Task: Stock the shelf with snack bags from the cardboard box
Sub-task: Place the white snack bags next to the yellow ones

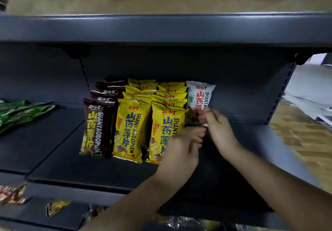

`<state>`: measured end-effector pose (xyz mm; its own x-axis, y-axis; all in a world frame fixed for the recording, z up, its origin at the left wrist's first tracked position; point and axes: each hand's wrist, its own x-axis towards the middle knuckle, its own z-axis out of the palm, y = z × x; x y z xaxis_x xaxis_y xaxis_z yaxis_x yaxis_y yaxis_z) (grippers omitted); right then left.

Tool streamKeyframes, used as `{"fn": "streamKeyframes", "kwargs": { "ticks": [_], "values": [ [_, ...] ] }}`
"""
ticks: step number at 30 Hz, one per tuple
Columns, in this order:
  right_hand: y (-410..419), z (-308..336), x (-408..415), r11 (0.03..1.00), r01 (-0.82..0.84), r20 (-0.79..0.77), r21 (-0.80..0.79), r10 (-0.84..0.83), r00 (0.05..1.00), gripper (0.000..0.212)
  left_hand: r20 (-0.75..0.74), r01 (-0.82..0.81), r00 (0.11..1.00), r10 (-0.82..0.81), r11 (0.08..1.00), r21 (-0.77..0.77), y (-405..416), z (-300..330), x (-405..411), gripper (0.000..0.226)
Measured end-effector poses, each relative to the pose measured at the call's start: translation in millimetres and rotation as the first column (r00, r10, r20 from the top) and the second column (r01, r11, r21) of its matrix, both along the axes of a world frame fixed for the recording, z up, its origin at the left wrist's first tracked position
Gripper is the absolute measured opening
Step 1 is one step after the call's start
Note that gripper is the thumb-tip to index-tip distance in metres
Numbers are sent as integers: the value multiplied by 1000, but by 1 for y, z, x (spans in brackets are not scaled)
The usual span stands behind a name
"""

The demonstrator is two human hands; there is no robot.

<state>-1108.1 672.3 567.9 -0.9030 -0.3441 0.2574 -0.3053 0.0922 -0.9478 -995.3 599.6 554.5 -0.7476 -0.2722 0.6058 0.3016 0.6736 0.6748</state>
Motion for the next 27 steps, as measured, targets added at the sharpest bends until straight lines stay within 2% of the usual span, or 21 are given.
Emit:
{"fn": "streamKeyframes", "kwargs": {
  "ticks": [2,5,7,10,12,16,18,22,27],
  "values": [
    [8,-4,19,990,-114,31,86,112,993,23,-75,-73,995,68,995,-69,-17,-3,27,42],
    [10,-10,41,939,-263,69,224,254,965,57,-66,-335,942,328,926,-176,-51,-19,44,48],
    [5,-14,51,905,-354,95,236,341,935,78,17,-448,890,456,880,-158,-70,-30,49,57],
    [-6,-26,56,870,-440,69,225,436,897,85,219,-496,842,493,867,-43,-90,-42,51,63],
    [-13,-37,56,864,-443,44,238,446,894,83,290,-509,826,483,860,19,-99,-47,50,70],
    [-25,-49,54,885,-404,-1,229,416,909,78,335,-519,819,466,851,86,-102,-52,47,77],
    [-28,-50,52,899,-372,-38,233,390,920,77,330,-537,810,484,839,89,-100,-53,45,79],
    [-28,-53,45,911,-325,-126,255,365,922,61,295,-570,800,522,815,102,-98,-51,37,86],
    [-29,-58,45,919,-276,-183,282,335,924,56,264,-581,794,548,811,65,-103,-55,35,92]
  ]
}}
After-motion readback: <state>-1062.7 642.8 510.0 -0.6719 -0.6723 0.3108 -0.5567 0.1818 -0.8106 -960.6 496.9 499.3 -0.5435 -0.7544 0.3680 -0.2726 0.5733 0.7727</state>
